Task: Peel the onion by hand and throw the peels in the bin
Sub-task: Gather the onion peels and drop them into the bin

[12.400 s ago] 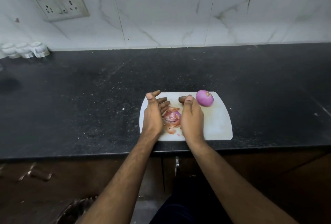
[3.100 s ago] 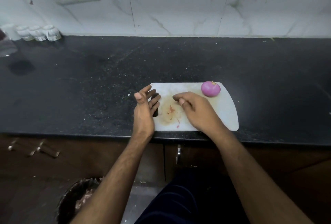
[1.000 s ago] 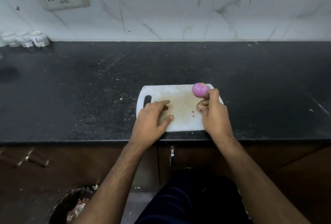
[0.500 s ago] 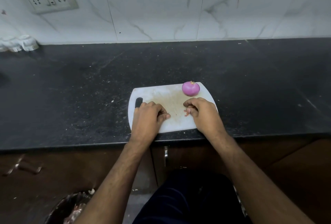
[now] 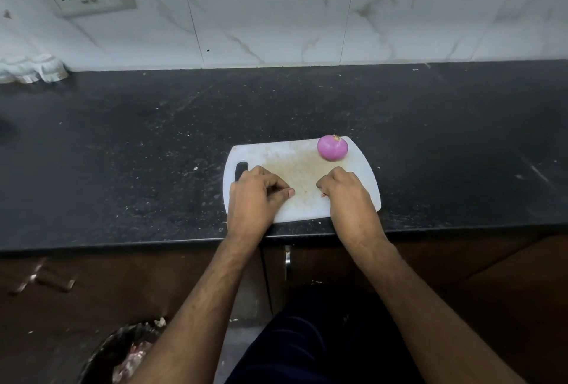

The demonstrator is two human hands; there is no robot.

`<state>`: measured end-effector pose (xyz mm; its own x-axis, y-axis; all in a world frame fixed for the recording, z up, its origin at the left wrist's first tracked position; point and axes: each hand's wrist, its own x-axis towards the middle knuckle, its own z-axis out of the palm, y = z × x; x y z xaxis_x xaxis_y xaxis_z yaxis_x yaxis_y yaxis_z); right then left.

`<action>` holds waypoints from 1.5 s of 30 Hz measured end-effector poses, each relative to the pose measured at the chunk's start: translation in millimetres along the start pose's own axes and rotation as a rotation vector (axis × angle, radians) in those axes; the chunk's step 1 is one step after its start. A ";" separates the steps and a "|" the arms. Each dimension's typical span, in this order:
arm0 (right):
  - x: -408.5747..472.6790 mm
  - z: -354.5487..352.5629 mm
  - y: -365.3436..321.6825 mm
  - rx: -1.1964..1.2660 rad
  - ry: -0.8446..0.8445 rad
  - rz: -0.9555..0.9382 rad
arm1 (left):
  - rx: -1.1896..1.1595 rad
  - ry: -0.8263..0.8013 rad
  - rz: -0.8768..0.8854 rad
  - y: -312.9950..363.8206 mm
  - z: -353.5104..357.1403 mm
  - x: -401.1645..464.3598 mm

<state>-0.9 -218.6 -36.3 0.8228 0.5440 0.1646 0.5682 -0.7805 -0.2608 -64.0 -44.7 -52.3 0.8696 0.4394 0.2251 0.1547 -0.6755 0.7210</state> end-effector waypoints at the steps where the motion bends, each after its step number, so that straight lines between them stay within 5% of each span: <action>1: -2.9 0.2 -3.0 -0.019 -0.005 0.002 | 0.021 0.000 0.016 -0.6 0.1 0.3; 12: 6.7 -0.4 -3.7 -0.008 -0.046 0.018 | 0.166 0.041 0.102 -1.9 4.6 -3.4; 19: 7.0 -9.9 15.5 0.469 0.085 0.217 | 0.223 0.111 -0.038 -1.4 2.1 -4.3; 34: 21.1 4.7 3.1 0.002 0.049 0.202 | 0.359 0.061 -0.013 12.2 5.3 -1.9; 39: 15.8 4.2 10.6 0.133 0.150 0.286 | 0.512 0.000 0.015 14.6 7.1 2.1; 45: 2.8 -9.9 -3.5 0.428 0.185 0.286 | 0.081 0.022 -0.059 4.7 -2.2 2.5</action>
<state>-0.5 -217.4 -25.6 0.9543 0.2349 0.1849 0.2969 -0.6728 -0.6776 -62.1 -45.4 -46.9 0.8474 0.4925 0.1985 0.2438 -0.6930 0.6785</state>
